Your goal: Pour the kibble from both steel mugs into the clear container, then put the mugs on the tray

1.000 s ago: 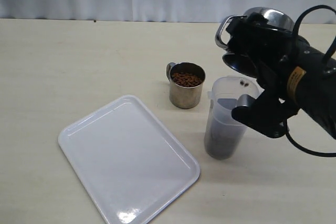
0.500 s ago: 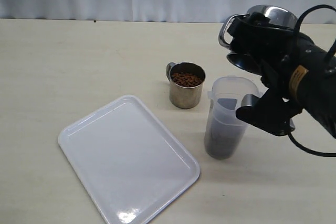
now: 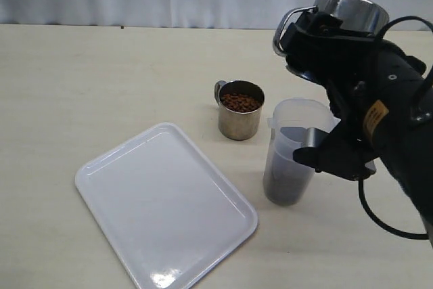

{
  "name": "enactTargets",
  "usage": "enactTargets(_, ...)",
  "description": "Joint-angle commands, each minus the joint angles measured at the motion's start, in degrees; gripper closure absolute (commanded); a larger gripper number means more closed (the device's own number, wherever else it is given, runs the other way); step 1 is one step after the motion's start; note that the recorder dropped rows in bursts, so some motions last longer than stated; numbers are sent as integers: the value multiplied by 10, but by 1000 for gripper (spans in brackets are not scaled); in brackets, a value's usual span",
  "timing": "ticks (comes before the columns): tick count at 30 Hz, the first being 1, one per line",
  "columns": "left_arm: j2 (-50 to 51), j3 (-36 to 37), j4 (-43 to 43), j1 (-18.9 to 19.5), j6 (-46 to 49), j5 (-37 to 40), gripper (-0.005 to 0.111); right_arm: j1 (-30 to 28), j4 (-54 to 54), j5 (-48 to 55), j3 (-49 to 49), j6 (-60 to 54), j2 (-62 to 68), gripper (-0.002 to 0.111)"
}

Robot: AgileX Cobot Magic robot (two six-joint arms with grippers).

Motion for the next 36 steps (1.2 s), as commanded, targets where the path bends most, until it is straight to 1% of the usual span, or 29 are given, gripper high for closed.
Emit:
enactTargets(1, -2, 2, 0, -1, 0, -4, 107, 2, -9, 25, -3, -14, -2, 103)
enactTargets(7, -2, 2, 0, -1, 0, -4, 107, 2, -9, 42, -3, -11, -2, 103)
enactTargets(9, -2, 2, 0, -1, 0, -4, 107, 2, -9, 42, -3, 31, -2, 103)
enactTargets(11, -2, 2, 0, -1, 0, -4, 107, 2, -9, 42, -3, 110, -2, 103)
enactTargets(13, -2, 2, 0, -1, 0, -4, 107, 1, -9, 35, -10, 214, -2, 103)
enactTargets(16, -2, 2, 0, -1, 0, -2, 107, 1, -9, -16, -51, 425, -2, 103)
enactTargets(17, -2, 2, 0, -1, 0, -2, 107, 1, -9, -49, -68, 490, -2, 103)
enactTargets(18, -2, 2, 0, -1, 0, -2, 107, 1, -9, -92, -85, 586, -2, 103)
enactTargets(19, -2, 2, 0, -1, 0, -2, 107, 1, -9, -157, -106, 693, -2, 103)
enactTargets(20, -2, 2, 0, -1, 0, -2, 107, 0, -9, -223, -120, 764, -2, 103)
enactTargets(21, -2, 2, 0, -1, 0, -2, 107, -11, -9, -325, -137, 848, -2, 103)
enactTargets(23, -2, 2, 0, -1, 0, -2, 107, -53, -9, -492, -166, 923, 12, 103)
enactTargets(24, -2, 2, 0, -1, 0, -2, 107, -67, -9, -530, -175, 944, 22, 103)
enactTargets(25, -2, 2, 0, -1, 0, -2, 107, -94, -9, -571, -186, 975, 47, 103)
enactTargets(29, -2, 2, 0, -1, 0, -2, 107, -130, -9, -641, -194, 976, 92, 103)
enactTargets(30, -2, 2, 0, -1, 0, -2, 107, -143, -9, -678, -203, 975, 119, 103)
enactTargets(32, -2, 2, 0, -1, 0, -2, 107, -151, -9, -692, -229, 960, 154, 103)
enactTargets(33, -2, 2, 0, -1, 0, -2, 107, -160, 8, -692, -247, 959, 167, 103)
enactTargets(36, -2, 2, 0, -1, 0, -2, 107, -195, 93, -695, -275, 957, 170, 103)
